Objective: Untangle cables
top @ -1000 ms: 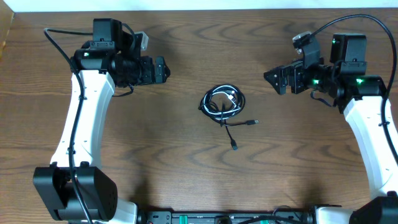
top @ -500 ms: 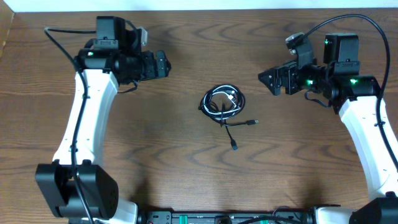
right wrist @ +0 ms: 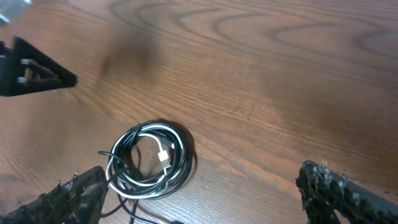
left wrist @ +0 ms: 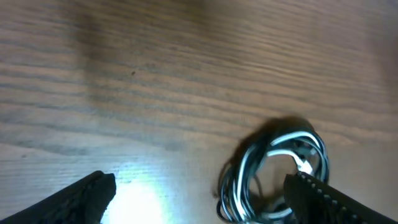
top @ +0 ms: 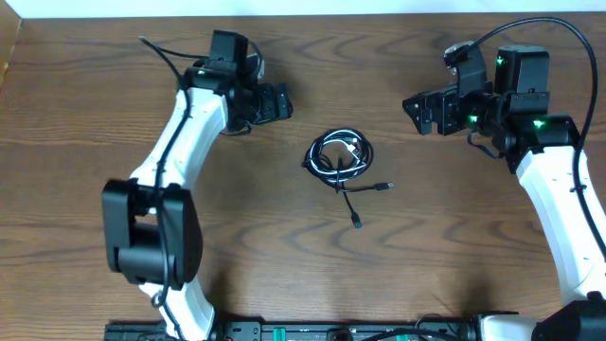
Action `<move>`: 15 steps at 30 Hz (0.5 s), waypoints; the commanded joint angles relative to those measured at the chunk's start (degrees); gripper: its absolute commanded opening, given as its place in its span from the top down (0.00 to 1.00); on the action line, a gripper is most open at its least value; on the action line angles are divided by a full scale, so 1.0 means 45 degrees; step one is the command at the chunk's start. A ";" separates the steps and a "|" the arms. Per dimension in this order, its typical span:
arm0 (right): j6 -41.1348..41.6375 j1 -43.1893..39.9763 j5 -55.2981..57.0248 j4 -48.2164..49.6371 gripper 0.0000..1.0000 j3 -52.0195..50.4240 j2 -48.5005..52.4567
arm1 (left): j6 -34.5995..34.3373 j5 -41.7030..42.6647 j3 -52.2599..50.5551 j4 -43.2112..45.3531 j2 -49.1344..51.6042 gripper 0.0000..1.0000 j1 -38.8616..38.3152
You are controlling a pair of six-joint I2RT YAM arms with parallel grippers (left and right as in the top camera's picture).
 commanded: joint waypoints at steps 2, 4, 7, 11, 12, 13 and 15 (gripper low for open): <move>0.0155 0.0044 0.0291 0.0058 0.05 0.0287 0.0214 | -0.1093 -0.0219 0.0083 0.0457 0.0787 0.10 -0.0398; 0.0155 0.0049 0.0291 0.0068 0.05 0.0287 0.0287 | -0.1316 -0.0219 0.0083 0.0709 0.1054 0.10 -0.0646; 0.0155 0.0068 0.0277 0.0087 0.05 0.0287 0.0495 | -0.1447 -0.0219 0.0083 0.1146 0.1379 0.11 -0.1132; 0.0267 0.0092 0.0272 0.0049 0.05 0.0287 0.0690 | -0.1545 -0.0223 0.0083 0.1540 0.1472 0.14 -0.1637; 0.0364 0.0092 0.0272 0.0053 0.05 0.0287 0.0709 | -0.1666 -0.0233 0.0083 0.1603 0.1472 0.15 -0.1739; 0.0413 0.0092 0.0272 0.0058 0.05 0.0287 0.0733 | -0.1773 -0.0228 0.0083 0.1617 0.1472 0.17 -0.1802; 0.0442 0.0092 0.0282 0.0117 0.05 0.0287 0.0753 | -0.2108 -0.0233 0.0078 0.1569 0.1477 0.22 -0.1957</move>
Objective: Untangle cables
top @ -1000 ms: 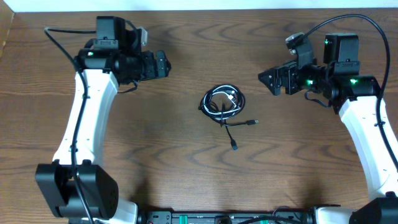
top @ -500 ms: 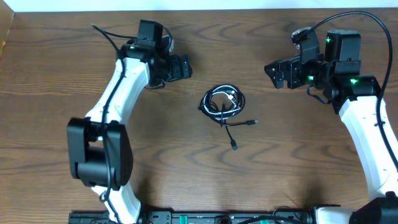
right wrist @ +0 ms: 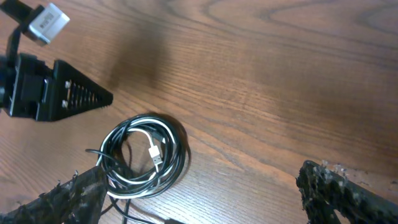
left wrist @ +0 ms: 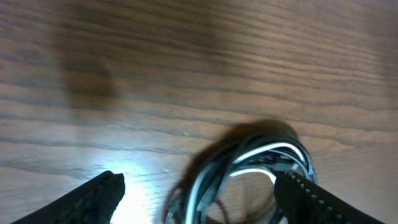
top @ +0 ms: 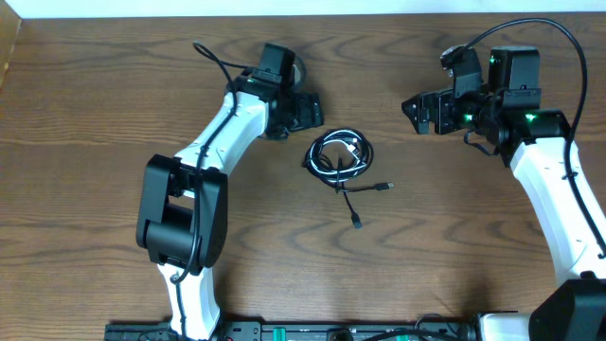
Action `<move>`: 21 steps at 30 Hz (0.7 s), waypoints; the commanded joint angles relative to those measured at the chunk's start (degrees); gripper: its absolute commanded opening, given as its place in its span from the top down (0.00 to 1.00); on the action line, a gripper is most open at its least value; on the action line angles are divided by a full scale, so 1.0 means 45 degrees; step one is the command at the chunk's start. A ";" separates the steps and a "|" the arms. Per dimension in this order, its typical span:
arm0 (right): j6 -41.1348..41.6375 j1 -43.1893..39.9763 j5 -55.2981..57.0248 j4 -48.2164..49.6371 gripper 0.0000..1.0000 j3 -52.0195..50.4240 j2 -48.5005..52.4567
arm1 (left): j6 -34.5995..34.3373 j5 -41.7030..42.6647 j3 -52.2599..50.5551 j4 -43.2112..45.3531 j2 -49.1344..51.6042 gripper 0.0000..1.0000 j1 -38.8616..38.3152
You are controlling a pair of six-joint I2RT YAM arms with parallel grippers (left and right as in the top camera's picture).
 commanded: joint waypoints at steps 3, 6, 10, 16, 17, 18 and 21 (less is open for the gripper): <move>0.0262 0.0087 0.0015 0.0180 0.05 0.0287 0.0039 | -0.0568 -0.0097 0.0073 0.0029 0.0097 0.25 -0.0257; 0.0262 0.0087 0.0015 0.0214 0.05 0.0282 0.0039 | -0.0568 -0.0102 0.0073 0.0087 0.0165 0.28 -0.0418; 0.0262 0.0087 0.0010 0.0214 0.05 0.0262 0.0039 | -0.0733 -0.0335 0.0019 0.0083 0.0209 0.31 -0.0593; 0.0262 0.0087 0.0015 0.0209 0.05 0.0175 0.0039 | -0.1001 -0.0510 0.0005 0.0126 0.0481 0.32 -0.0855; 0.0262 0.0087 0.0015 0.0209 0.06 0.0175 0.0039 | -0.1001 -0.0510 0.0005 0.0126 0.0554 0.33 -0.0908; 0.0262 0.0087 0.0015 0.0209 0.06 0.0175 0.0039 | -0.1010 -0.0510 0.0005 0.0121 0.0631 0.34 -0.0947; 0.0262 0.0087 0.0015 0.0209 0.06 0.0175 0.0039 | -0.1248 -0.0515 0.0000 0.0141 0.0826 0.38 -0.1049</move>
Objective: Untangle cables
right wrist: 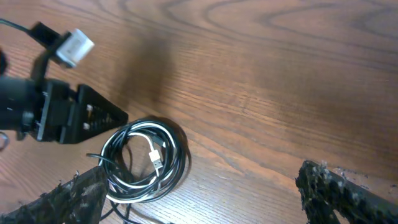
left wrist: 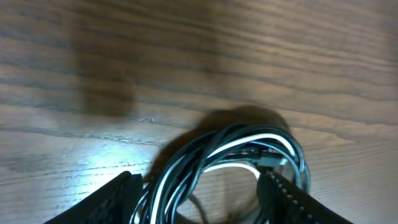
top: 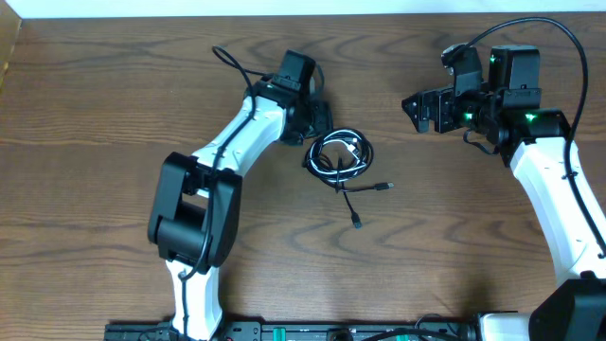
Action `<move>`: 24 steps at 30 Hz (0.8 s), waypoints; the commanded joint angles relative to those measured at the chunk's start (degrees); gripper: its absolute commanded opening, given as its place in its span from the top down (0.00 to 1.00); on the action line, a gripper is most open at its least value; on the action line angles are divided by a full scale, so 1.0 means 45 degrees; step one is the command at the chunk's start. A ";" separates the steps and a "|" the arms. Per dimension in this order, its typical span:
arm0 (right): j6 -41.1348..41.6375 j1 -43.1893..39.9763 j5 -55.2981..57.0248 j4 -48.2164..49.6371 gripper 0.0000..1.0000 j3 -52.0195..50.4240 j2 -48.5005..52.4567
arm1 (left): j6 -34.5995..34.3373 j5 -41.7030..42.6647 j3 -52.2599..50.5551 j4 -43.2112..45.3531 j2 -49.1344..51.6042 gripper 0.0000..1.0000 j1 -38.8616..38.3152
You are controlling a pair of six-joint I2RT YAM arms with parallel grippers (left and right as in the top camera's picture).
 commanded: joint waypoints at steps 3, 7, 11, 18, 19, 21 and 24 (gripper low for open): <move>0.0131 0.0087 0.0015 0.0005 0.06 0.0175 0.0039 | -0.0398 -0.0189 0.0000 0.0058 0.0481 0.43 -0.0189; 0.0131 0.0087 0.0015 -0.0005 0.05 0.0175 0.0039 | -0.0398 -0.0189 0.0000 0.0029 0.0525 0.45 -0.0257; 0.0131 0.0087 0.0010 -0.0024 0.05 0.0170 0.0039 | -0.0393 -0.0194 -0.0078 -0.0044 0.0593 0.45 -0.0330; 0.0136 0.0092 0.0015 -0.0126 0.06 0.0170 0.0044 | -0.0393 -0.0515 -0.0554 -0.0112 0.0617 0.51 -0.0355; 0.0131 0.0092 0.0010 -0.0126 0.06 0.0170 0.0049 | -0.0393 -0.0607 -0.0568 -0.0136 0.0622 0.51 -0.0355; 0.0136 0.0092 0.0010 -0.0121 0.06 0.0170 0.0058 | -0.0398 -0.0661 -0.0573 -0.0141 0.0622 0.54 -0.0355; 0.0136 0.0112 0.0015 -0.0155 0.06 0.0170 0.0058 | -0.0398 -0.0709 -0.0583 -0.0136 0.0622 0.55 -0.0408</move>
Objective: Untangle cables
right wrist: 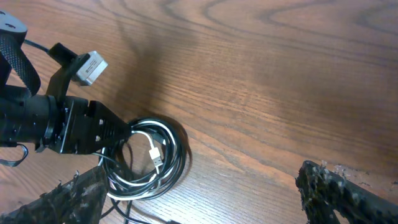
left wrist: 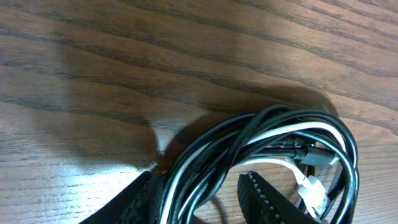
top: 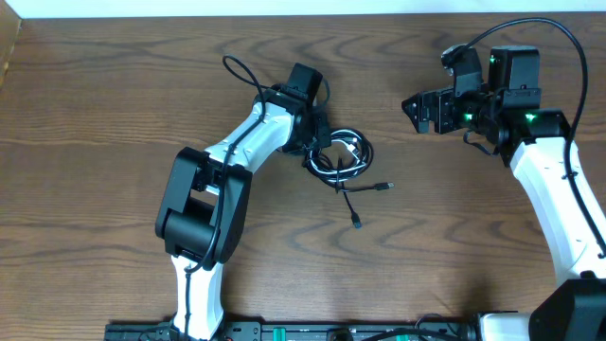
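A coil of black and white cables (top: pixel 341 153) lies mid-table, with two loose black ends carrying plugs (top: pixel 383 187) trailing toward the front. My left gripper (top: pixel 319 140) is down at the coil's left rim. In the left wrist view the gripper (left wrist: pixel 199 190) stands open, its fingers (left wrist: pixel 134 202) on either side of several strands of the coil (left wrist: pixel 280 134), with a gap still showing. My right gripper (top: pixel 418 107) hovers open to the right of the coil, well apart from it. The right wrist view shows that gripper (right wrist: pixel 200 177) wide open above the coil (right wrist: pixel 147 158).
The wooden table (top: pixel 114 114) ends at a pale strip along the back. The left arm's own black wire (top: pixel 237 71) loops up behind its wrist. A white USB plug (right wrist: pixel 157 155) lies inside the coil.
My left gripper has moved right and lower, from just beside the coil to straddling the strands of its left rim, with its jaws narrower. The right arm and the coil have not moved.
My left gripper was first far left of the coil, wide open. At each later moment it stood nearer, and it now brackets the coil's left rim. The right gripper shifted slightly early on and has stayed open at the right. The coil lies unchanged.
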Action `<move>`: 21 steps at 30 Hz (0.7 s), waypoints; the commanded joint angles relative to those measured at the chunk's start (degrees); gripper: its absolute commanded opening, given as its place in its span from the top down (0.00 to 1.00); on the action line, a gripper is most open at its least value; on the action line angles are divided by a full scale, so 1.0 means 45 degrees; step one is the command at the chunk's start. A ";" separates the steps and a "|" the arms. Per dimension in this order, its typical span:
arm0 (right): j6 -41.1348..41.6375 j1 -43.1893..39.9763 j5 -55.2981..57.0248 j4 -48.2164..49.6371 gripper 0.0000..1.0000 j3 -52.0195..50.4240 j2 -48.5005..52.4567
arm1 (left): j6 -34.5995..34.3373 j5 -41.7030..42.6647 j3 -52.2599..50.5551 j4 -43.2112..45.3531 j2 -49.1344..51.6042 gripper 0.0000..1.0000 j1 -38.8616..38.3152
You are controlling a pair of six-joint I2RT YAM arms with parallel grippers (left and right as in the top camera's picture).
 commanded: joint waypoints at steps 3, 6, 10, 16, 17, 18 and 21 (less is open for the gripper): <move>0.0131 0.0214 0.0019 -0.0039 0.06 0.0170 0.0063 | 0.0024 -0.0534 -0.0185 -0.0029 0.0219 0.55 -0.0219; 0.0131 0.0345 0.0063 -0.0039 0.06 0.0160 0.0063 | 0.0024 -0.1020 -0.0301 -0.0029 0.0219 0.56 -0.0413; 0.0131 0.0423 0.0058 -0.0044 0.06 0.0146 0.0063 | 0.0024 -0.1239 -0.0350 -0.0024 0.0219 0.57 -0.0529; 0.0131 0.0423 0.0058 -0.0053 0.06 0.0141 0.0063 | 0.0019 -0.1239 -0.0350 -0.0019 0.0219 0.65 -0.0529; 0.0131 0.0423 0.0063 -0.0078 0.06 0.0141 0.0063 | 0.0019 -0.1239 -0.0350 -0.0019 0.0219 0.68 -0.0529; 0.0131 0.0423 0.0058 -0.0092 0.06 0.0141 0.0063 | 0.0019 -0.1239 -0.0350 -0.0019 0.0219 0.70 -0.0529; 0.0131 0.0423 0.0058 -0.0141 0.06 0.0126 0.0063 | 0.0024 -0.1239 -0.0350 -0.0010 0.0219 0.88 -0.0525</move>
